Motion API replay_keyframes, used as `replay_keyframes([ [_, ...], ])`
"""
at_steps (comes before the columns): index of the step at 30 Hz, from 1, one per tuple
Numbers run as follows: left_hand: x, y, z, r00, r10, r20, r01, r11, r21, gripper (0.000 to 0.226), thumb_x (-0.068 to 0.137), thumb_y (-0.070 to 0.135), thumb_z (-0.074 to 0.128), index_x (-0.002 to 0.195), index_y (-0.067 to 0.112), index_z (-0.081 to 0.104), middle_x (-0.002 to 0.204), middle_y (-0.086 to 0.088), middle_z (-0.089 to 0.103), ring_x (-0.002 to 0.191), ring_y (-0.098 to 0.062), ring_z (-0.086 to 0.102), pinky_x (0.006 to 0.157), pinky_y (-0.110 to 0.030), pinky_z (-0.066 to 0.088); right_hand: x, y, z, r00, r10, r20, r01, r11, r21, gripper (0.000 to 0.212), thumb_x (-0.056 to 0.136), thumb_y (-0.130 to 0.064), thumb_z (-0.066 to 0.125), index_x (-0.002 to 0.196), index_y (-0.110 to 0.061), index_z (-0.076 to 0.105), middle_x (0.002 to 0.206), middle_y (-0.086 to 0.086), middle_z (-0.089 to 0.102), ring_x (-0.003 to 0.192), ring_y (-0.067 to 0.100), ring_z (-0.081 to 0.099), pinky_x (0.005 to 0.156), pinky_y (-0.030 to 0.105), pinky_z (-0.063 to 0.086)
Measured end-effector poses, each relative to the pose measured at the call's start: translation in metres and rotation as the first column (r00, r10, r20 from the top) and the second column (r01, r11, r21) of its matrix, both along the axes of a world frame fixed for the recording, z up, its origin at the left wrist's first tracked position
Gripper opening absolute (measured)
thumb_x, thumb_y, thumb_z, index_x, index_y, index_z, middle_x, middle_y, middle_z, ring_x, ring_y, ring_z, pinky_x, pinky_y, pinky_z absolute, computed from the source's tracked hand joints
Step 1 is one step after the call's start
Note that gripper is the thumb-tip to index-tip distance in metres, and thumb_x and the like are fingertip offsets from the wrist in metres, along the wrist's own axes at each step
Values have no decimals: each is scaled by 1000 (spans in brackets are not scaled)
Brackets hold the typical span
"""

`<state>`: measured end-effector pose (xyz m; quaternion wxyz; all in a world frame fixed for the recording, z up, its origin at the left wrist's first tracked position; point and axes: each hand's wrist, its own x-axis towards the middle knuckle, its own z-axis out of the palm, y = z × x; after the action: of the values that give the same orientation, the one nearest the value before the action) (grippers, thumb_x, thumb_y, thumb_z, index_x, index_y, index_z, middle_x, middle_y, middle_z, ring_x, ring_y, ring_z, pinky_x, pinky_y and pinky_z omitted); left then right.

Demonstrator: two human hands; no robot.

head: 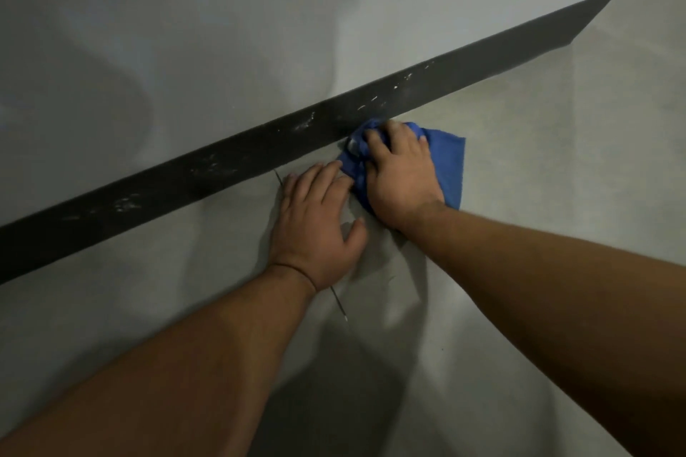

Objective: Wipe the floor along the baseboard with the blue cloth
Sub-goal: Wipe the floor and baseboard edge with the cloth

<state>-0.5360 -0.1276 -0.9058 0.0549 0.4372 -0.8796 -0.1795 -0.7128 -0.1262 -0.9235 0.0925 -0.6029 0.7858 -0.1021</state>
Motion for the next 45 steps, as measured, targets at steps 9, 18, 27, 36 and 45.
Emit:
replay_keyframes([
  [9, 149, 23, 0, 965, 260, -40, -261, 964, -44, 60, 86, 43, 49, 137, 11, 57, 150, -13, 50, 138, -34, 43, 118, -52, 35, -14, 18, 3, 984, -164, -65, 159, 984, -85, 59, 97, -49, 46, 148, -19, 51, 153, 12, 42, 139, 34, 39, 120, 54, 26],
  [18, 160, 25, -9, 973, 222, 61, -214, 971, -110, 64, 84, 44, 50, 139, 12, 53, 149, -13, 48, 137, -35, 43, 116, -55, 36, 74, 1, 4, 991, -108, -79, 116, 986, 116, 64, 103, -51, 29, 162, -26, 23, 171, 12, 14, 158, 33, 7, 126, 59, 2],
  [27, 163, 24, -8, 976, 215, 41, -209, 972, -109, 64, 83, 44, 51, 138, 12, 54, 149, -13, 49, 137, -36, 44, 116, -54, 37, 63, 16, 2, 982, 179, -54, -173, 980, 98, 62, 103, -53, 30, 161, -30, 29, 169, 3, 25, 156, 27, 19, 126, 50, 6],
  [36, 164, 23, -6, 977, 209, 39, -207, 977, -59, 69, 81, 50, 49, 142, 17, 51, 153, -9, 45, 141, -31, 38, 120, -50, 30, 97, 5, 7, 999, 0, -47, 7, 989, 147, 65, 104, -52, 30, 162, -24, 23, 171, 8, 14, 158, 31, 9, 126, 58, 3],
  [45, 176, 24, 6, 972, 232, -23, -232, 973, 17, 69, 81, 47, 49, 143, 17, 50, 155, -5, 44, 144, -25, 37, 124, -46, 23, 151, 31, 11, 933, 348, 87, -357, 924, 134, 60, 105, -41, 43, 161, -26, 30, 170, 2, 22, 157, 25, 15, 127, 51, 4],
])
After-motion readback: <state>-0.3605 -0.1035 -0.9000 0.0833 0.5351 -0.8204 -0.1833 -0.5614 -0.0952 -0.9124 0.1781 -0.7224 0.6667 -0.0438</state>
